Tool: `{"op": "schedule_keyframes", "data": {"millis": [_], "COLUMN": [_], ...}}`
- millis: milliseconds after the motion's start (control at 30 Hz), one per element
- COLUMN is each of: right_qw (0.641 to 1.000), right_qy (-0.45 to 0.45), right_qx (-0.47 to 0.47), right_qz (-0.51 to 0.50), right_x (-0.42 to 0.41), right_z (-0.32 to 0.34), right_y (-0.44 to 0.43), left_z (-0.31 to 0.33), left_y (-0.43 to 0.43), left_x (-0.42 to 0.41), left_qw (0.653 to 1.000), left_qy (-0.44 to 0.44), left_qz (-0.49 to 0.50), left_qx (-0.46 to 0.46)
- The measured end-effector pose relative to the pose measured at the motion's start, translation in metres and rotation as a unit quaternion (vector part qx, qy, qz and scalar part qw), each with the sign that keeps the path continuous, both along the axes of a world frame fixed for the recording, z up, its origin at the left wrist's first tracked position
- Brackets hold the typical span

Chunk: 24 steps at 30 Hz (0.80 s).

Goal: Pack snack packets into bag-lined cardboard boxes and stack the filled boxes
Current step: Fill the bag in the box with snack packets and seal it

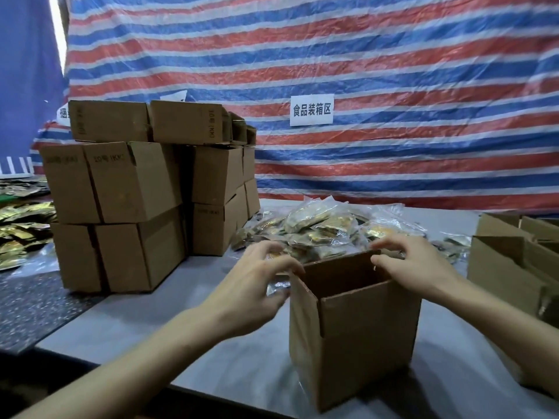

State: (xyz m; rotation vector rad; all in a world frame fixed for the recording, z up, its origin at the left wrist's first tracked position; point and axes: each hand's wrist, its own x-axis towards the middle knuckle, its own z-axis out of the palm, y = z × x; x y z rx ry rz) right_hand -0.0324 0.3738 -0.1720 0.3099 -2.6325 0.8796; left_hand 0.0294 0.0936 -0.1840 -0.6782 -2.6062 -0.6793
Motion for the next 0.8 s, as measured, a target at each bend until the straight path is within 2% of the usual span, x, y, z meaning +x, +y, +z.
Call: {"op": "schedule_keyframes", "data": {"millis": [100, 167, 233, 400, 500, 567, 633, 733, 800], "right_qw": [0.999, 0.997, 0.996, 0.996, 0.997, 0.998, 0.995, 0.980, 0.964], "right_qy": [0.009, 0.024, 0.038, 0.025, 0.040, 0.055, 0.081, 0.107, 0.100], "right_qx": [0.019, 0.032, 0.042, 0.054, 0.058, 0.034, -0.016, -0.147, -0.221], "right_qz": [-0.033, -0.062, -0.073, -0.071, -0.017, 0.028, 0.052, 0.084, 0.107], "right_x": [0.002, 0.006, 0.009, 0.010, 0.012, 0.016, 0.017, 0.012, 0.008], "right_z": [-0.003, -0.005, -0.009, -0.009, -0.008, -0.008, -0.013, -0.030, -0.047], "right_y": [0.000, -0.001, -0.002, -0.001, 0.004, 0.007, 0.012, 0.018, 0.024], "left_z": [-0.022, -0.044, -0.069, -0.119, -0.120, -0.118, -0.114, -0.111, -0.108], "left_y": [-0.007, -0.007, 0.000, 0.026, 0.018, 0.005, -0.007, -0.023, -0.031], "left_x": [-0.014, -0.021, -0.027, -0.050, -0.064, -0.074, -0.085, -0.111, -0.127], "left_qw": [0.975, 0.948, 0.934, 0.880, 0.860, 0.829, 0.794, 0.739, 0.706], "left_qy": [-0.160, -0.255, -0.287, -0.318, -0.345, -0.379, -0.394, -0.333, -0.310], "left_qz": [-0.043, -0.072, -0.091, -0.121, -0.174, -0.218, -0.163, 0.045, 0.169], "left_qx": [0.145, 0.174, 0.194, 0.330, 0.334, 0.349, 0.434, 0.583, 0.613]}}
